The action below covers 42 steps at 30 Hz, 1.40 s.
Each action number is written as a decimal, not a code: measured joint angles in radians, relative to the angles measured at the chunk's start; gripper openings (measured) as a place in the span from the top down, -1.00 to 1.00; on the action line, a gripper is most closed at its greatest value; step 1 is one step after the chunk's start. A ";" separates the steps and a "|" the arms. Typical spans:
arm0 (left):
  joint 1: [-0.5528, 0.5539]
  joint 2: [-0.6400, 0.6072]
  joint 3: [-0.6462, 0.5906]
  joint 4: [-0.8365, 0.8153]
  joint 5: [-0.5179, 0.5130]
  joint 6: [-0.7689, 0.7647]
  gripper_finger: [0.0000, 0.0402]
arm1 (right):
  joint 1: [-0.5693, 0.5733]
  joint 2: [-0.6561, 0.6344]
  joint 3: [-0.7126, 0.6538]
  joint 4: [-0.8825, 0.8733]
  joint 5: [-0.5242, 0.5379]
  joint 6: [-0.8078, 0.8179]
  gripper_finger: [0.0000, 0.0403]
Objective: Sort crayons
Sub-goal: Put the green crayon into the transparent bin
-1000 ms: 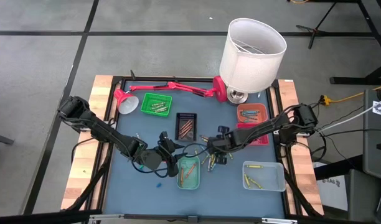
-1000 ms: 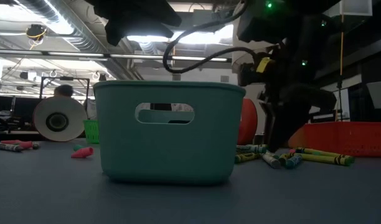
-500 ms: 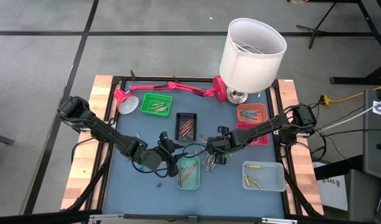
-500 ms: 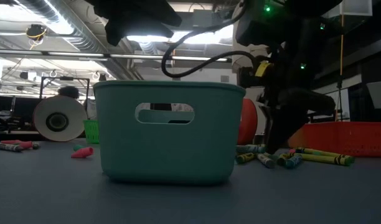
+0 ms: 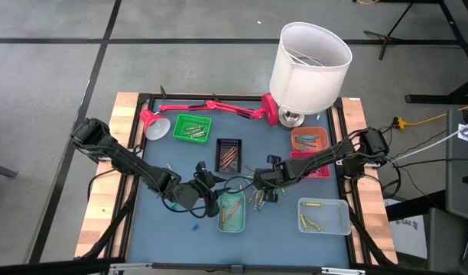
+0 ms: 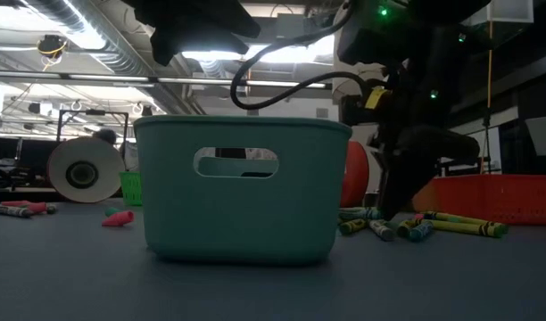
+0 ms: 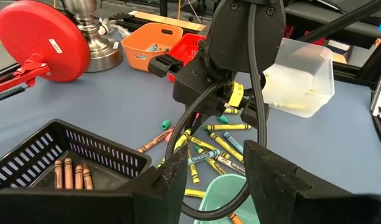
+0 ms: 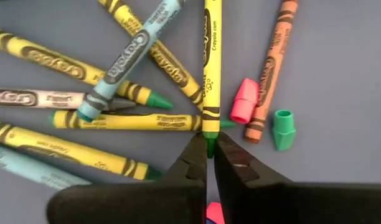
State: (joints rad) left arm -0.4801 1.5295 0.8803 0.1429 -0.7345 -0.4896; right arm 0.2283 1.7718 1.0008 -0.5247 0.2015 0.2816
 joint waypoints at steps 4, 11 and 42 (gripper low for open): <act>0.000 0.000 0.000 0.000 0.000 0.000 0.31 | 0.000 -0.013 0.000 -0.009 -0.046 0.001 0.97; 0.000 0.000 0.001 0.000 0.000 0.001 0.31 | 0.000 -0.085 0.000 -0.080 -0.090 0.001 0.97; -0.001 0.000 0.001 0.000 0.000 0.001 0.31 | 0.482 -0.473 0.000 -0.536 -0.340 0.584 0.96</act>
State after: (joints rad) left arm -0.4808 1.5295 0.8814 0.1425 -0.7341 -0.4889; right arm 0.7106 1.2984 1.0012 -1.0607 -0.1383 0.8657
